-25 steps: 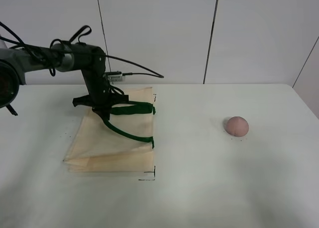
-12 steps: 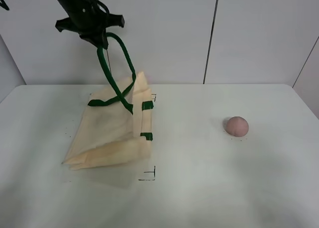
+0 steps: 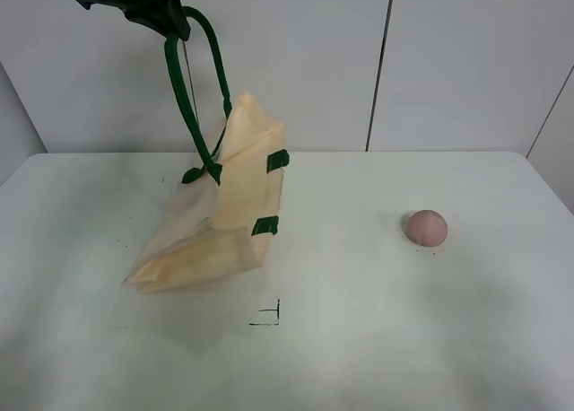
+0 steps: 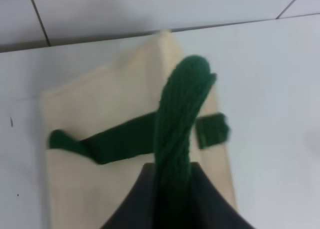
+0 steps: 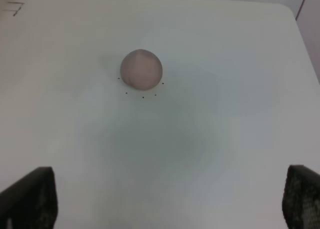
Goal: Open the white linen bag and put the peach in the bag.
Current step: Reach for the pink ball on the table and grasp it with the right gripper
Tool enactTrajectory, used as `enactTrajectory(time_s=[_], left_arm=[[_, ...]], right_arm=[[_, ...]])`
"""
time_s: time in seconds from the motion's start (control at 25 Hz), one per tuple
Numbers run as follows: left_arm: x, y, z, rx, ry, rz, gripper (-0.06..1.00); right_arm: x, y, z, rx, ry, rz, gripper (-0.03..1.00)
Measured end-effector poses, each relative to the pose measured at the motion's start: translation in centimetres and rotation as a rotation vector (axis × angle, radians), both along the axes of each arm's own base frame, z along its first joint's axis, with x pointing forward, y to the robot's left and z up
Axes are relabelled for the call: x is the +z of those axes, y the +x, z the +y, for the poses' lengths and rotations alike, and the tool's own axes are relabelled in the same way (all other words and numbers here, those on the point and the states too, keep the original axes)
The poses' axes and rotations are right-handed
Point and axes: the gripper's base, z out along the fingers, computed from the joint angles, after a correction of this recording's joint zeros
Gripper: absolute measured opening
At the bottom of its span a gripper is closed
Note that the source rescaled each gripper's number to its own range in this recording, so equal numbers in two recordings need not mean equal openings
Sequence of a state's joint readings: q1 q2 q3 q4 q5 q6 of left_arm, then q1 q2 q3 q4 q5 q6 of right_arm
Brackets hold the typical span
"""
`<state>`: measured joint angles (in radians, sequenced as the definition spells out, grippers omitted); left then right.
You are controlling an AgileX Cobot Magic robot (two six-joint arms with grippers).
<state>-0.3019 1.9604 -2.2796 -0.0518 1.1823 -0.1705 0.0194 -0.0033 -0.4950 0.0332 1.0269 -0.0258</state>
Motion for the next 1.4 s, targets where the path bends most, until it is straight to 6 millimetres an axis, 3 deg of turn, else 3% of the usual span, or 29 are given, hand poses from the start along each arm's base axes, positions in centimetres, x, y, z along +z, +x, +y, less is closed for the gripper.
enactTrajectory(time_s=[0.16,0.28,0.44,0.64,0.88,1.0,1.2,1.4], left_arm=[[-0.5,-0.2,0.0,-0.005,0.006,0.025,0.0],[-0.9,-0.4,0.1,-0.011,0.016,0.042,0.0],[-1.0,-0.5,0.1,-0.015,0.02,0.047,0.0],[-1.0,-0.5,0.1,-0.016,0.02,0.047,0.0],[-1.0,-0.5,0.1,-0.017,0.019,0.047,0.0],[-1.0,-0.5,0.1,-0.017,0.019,0.047,0.0],[-1.0,-0.5,0.1,-0.017,0.019,0.047,0.0],[-1.0,-0.5,0.1,-0.017,0.019,0.047,0.0]], right_arm=[[0.1,0.4,0.0,-0.002,-0.003,0.007,1.0],[0.6,2.3,0.0,-0.002,-0.003,0.094,1.0],[1.8,7.4,0.2,0.001,0.012,0.222,1.0],[1.8,16.9,0.6,-0.002,0.037,0.449,1.0],[-1.4,29.1,0.8,-0.001,0.028,0.69,1.0],[-3.1,33.8,1.1,0.011,0.019,0.757,1.0],[-6.1,38.2,3.0,0.053,-0.004,0.821,1.0],[-9.1,39.6,3.2,0.033,0.007,0.852,1.0]])
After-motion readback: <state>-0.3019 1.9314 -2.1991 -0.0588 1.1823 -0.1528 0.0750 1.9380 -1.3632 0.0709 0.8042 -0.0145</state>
